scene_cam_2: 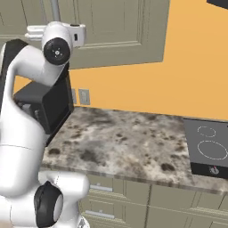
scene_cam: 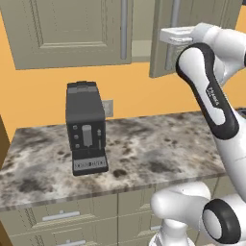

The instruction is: Move the bowls from the cabinet to the plates on the dining table.

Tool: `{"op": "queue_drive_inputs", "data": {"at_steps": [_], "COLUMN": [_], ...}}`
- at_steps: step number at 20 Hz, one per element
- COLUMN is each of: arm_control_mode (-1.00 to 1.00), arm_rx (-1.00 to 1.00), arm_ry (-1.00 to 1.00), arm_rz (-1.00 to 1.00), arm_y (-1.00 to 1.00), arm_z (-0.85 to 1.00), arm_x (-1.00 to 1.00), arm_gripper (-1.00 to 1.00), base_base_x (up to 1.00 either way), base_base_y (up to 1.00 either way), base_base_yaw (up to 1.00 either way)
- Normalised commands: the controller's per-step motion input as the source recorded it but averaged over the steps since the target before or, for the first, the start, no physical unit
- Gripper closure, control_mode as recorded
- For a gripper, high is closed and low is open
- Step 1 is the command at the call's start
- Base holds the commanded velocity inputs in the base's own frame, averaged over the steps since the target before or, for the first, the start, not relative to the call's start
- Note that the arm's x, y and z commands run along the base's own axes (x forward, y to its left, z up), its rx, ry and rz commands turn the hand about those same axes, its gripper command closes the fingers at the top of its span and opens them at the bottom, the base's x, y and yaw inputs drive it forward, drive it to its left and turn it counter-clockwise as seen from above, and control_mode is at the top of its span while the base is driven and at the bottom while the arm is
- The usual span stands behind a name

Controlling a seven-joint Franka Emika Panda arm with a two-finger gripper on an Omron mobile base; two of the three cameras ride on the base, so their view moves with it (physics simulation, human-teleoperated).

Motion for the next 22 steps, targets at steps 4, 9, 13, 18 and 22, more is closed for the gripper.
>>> {"op": "queue_drive_inputs", "data": {"at_steps": [4, 9, 13, 18, 22], "arm_control_mode": [-1.00, -1.00, -1.00, -1.00, -1.00], "arm_rx": [0.08, 0.08, 0.00, 0.01, 0.02], "arm_ry": [-0.17, -0.03, 0.04, 0.04, 0.08], "arm_rz": [0.14, 0.10, 0.02, 0.00, 0.00], "arm_y": [-0.48, -0.23, 0.11, 0.62, 0.62], "arm_z": [0.28, 0.15, 0.00, 0.08, -0.15], "arm_x": [-0.94, -0.54, -0.34, -0.82, -0.67], "arm_gripper": [-1.00, -1.00, -1.00, -1.00, -1.00], "base_base_x": [0.00, 0.00, 0.00, 0.00, 0.00], "base_base_y": [0.00, 0.00, 0.00, 0.00, 0.00], "base_base_yaw": [0.00, 0.00, 0.00, 0.00, 0.00]}}
